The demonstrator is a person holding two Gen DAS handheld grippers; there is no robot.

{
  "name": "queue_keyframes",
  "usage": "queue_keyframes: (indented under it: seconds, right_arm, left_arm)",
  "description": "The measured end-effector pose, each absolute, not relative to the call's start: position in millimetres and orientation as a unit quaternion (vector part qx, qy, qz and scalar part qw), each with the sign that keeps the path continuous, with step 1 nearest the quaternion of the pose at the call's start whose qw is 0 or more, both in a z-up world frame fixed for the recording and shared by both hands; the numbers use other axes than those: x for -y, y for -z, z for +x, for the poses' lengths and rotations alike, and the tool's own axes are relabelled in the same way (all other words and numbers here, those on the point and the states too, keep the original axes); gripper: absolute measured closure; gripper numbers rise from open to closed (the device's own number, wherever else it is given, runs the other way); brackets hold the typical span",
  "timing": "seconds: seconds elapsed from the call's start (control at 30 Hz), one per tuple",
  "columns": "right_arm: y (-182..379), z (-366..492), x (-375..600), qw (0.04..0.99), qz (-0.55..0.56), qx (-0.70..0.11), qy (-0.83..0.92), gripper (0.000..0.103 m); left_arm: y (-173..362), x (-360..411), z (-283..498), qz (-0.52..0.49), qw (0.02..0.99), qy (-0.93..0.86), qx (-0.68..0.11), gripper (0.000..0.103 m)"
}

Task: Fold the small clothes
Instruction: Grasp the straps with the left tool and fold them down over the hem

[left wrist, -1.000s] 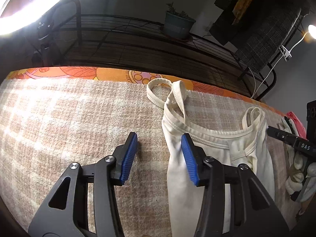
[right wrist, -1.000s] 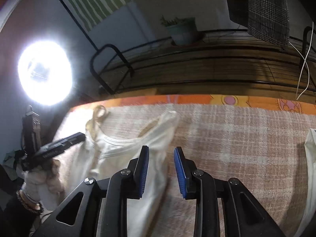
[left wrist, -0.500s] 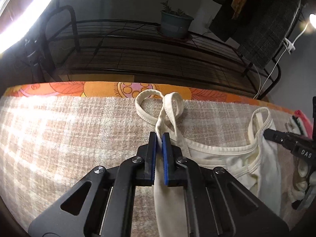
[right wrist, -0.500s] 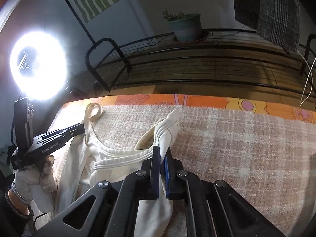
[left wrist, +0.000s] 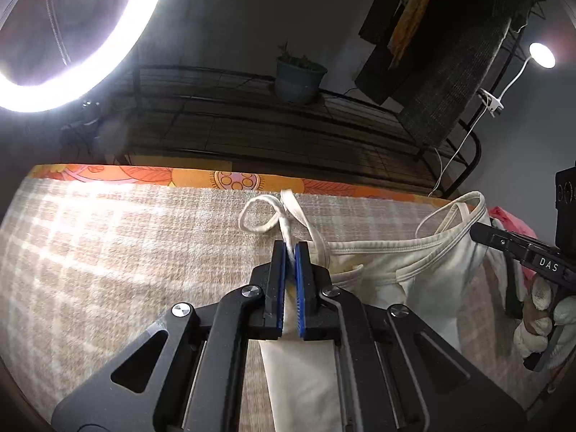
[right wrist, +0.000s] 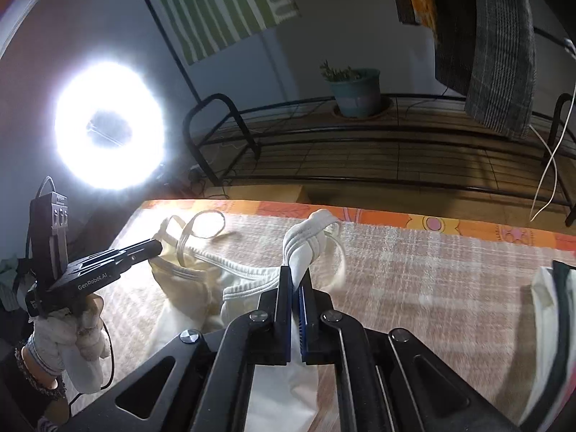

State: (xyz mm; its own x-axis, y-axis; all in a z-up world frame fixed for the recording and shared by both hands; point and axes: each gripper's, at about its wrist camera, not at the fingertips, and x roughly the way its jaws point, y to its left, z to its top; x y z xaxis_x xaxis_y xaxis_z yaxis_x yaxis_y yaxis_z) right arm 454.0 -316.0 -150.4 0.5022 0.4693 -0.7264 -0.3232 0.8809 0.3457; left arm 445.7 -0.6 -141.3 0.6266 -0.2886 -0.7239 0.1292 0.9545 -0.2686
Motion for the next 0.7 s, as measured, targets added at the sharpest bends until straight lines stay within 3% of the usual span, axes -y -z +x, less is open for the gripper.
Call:
queue_keyframes:
  seconds: [0.37,0.7]
  right_arm:
    - [109,369,314,0.869,0.051,-0.431,-0.237,0.103]
    - [111,270,304,0.866,0.006,-0.44,-0.238,0.103]
  left_arm:
    - [107,4,352,-0.069,0.903,0.127,-0.403,0.1]
    - [123,3,252,-0.063,0.893,0.122,-0.428,0.1]
